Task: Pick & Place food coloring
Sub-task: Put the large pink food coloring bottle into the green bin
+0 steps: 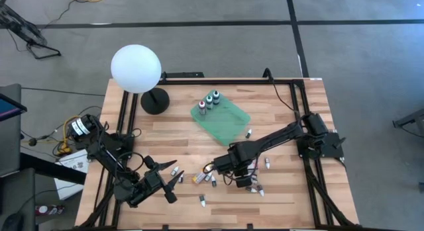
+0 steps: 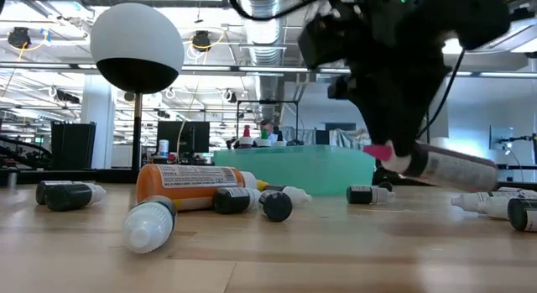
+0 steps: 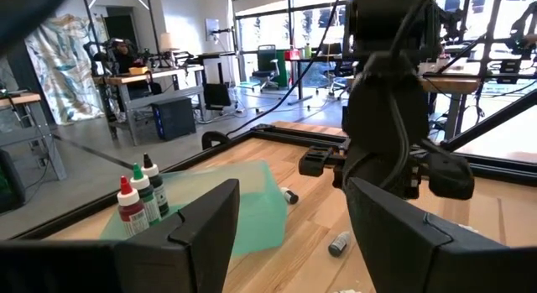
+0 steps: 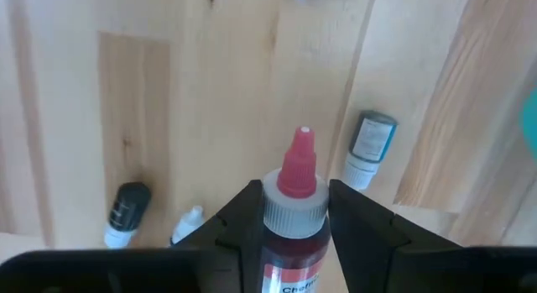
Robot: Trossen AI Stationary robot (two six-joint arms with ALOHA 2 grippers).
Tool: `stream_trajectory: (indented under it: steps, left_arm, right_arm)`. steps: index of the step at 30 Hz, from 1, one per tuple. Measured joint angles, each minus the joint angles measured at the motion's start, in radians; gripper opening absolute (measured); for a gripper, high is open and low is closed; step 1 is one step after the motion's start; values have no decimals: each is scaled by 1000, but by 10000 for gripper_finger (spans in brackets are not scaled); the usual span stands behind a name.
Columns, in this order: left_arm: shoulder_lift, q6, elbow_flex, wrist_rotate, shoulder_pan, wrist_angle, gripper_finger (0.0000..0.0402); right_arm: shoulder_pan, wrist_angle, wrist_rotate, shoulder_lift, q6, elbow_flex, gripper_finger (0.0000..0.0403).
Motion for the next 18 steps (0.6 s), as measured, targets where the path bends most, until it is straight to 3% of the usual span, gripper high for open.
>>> stream_trajectory:
  steps: [18]
  left_arm:
    - [0,0,0,0,0,1,216]
  right_arm:
    - [9,-119,27,0,-42,181,113]
